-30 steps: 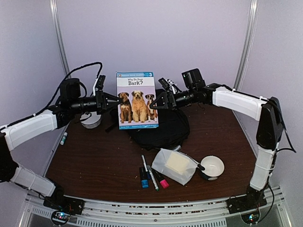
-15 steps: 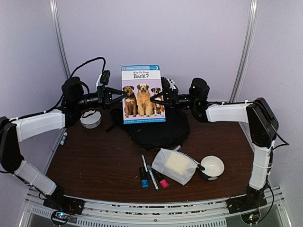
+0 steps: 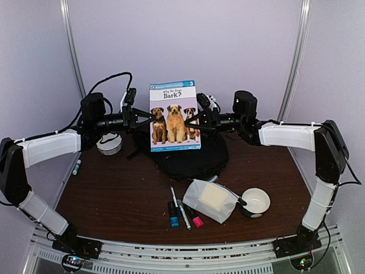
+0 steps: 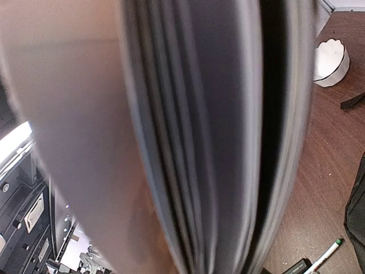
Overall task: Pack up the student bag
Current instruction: Pass from the left arm to the right
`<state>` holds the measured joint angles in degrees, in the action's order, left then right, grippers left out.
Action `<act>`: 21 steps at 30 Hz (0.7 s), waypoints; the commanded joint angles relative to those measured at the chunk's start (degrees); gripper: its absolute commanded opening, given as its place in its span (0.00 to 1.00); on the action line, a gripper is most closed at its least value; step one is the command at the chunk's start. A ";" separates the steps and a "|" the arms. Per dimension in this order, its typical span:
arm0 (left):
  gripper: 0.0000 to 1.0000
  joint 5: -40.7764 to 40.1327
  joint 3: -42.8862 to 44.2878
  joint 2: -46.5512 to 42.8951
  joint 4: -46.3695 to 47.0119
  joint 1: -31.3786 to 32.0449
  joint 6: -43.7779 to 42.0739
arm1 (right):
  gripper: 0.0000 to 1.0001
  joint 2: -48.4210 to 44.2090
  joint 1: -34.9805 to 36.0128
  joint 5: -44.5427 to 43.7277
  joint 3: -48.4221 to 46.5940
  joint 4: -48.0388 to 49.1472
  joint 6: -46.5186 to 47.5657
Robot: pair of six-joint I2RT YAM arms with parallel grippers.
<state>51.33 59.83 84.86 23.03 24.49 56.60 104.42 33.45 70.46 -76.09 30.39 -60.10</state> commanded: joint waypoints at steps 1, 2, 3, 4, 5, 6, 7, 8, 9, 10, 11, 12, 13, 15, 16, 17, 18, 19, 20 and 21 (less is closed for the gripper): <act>0.00 -3.58 2.66 -1.18 -2.57 -0.17 -5.05 | 0.44 -2.96 -0.07 -1.86 1.01 -4.34 3.49; 0.00 -3.88 2.72 -1.22 -2.81 -0.19 -5.13 | 0.49 -3.16 -0.13 -1.86 1.08 -4.59 3.61; 0.00 -4.24 2.83 -1.17 -3.19 -0.26 -5.24 | 0.50 -3.33 -0.07 -1.94 1.18 -4.70 3.74; 0.00 -4.73 2.91 -1.11 -3.65 -0.25 -5.51 | 0.50 -3.48 -0.12 -2.05 1.29 -4.96 4.10; 0.00 -5.41 3.08 -1.22 -4.44 -0.25 -5.78 | 0.47 -3.64 -0.14 -2.48 1.44 -6.05 4.94; 0.00 -5.91 3.19 -1.22 -5.40 -0.36 -6.25 | 0.43 -3.87 -0.10 -2.92 1.41 -7.35 6.22; 0.00 -6.18 3.28 -1.14 -5.96 -0.37 -6.59 | 0.39 -4.05 -0.18 -3.52 1.35 -9.35 7.69; 0.00 -6.36 3.26 -1.15 -6.24 -0.40 -6.80 | 0.31 -4.20 -0.15 -4.20 1.10 -11.71 9.54; 0.00 -6.52 3.17 -1.06 -6.43 -0.41 -6.92 | 0.25 -4.34 -0.10 -4.90 0.86 -13.81 11.01; 0.00 -6.65 3.05 -1.06 -6.64 -0.34 -6.95 | 0.18 -4.42 -0.17 -5.59 0.71 -15.20 11.88; 0.00 -6.69 3.06 -0.90 -6.85 -0.33 -7.07 | 0.16 -4.50 -0.29 -6.12 0.76 -15.90 12.24; 0.00 -6.64 3.12 -0.82 -7.00 -0.37 -7.10 | 0.12 -4.50 -0.41 -6.41 0.82 -16.18 12.29; 0.00 -6.60 3.10 -0.69 -7.05 -0.33 -7.06 | 0.09 -4.43 -0.55 -6.46 0.86 -16.11 12.24; 0.00 -6.51 3.21 -0.38 -7.35 -0.32 -7.20 | 0.01 -4.34 -0.82 -6.65 0.73 -16.01 12.26; 0.00 -6.66 3.42 -0.13 -7.83 -0.39 -7.69 | 0.00 -4.35 -1.04 -6.78 0.77 -16.04 12.35; 0.12 -7.46 3.82 -0.01 -9.57 -0.39 -8.96 | 0.00 -4.46 -1.37 -6.75 0.71 -15.99 12.40; 0.22 -8.78 4.33 0.02 -12.10 -0.36 -10.93 | 0.00 -4.64 -1.82 -6.89 0.64 -15.91 12.48; 0.32 -10.52 4.72 -0.03 -14.61 -0.35 -13.10 | 0.00 -4.89 -2.49 -6.95 0.58 -16.01 12.58; 0.39 -12.34 4.84 -0.19 -16.56 -0.26 -14.95 | 0.00 -5.34 -3.26 -7.26 0.53 -16.33 12.86; 0.44 -13.94 4.99 -0.36 -18.49 -0.28 -16.82 | 0.00 -5.84 -4.23 -7.62 0.31 -17.35 13.70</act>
<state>43.62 62.00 84.93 9.96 24.47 47.48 102.10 32.58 65.01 -75.18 14.50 -48.77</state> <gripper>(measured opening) 0.338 0.030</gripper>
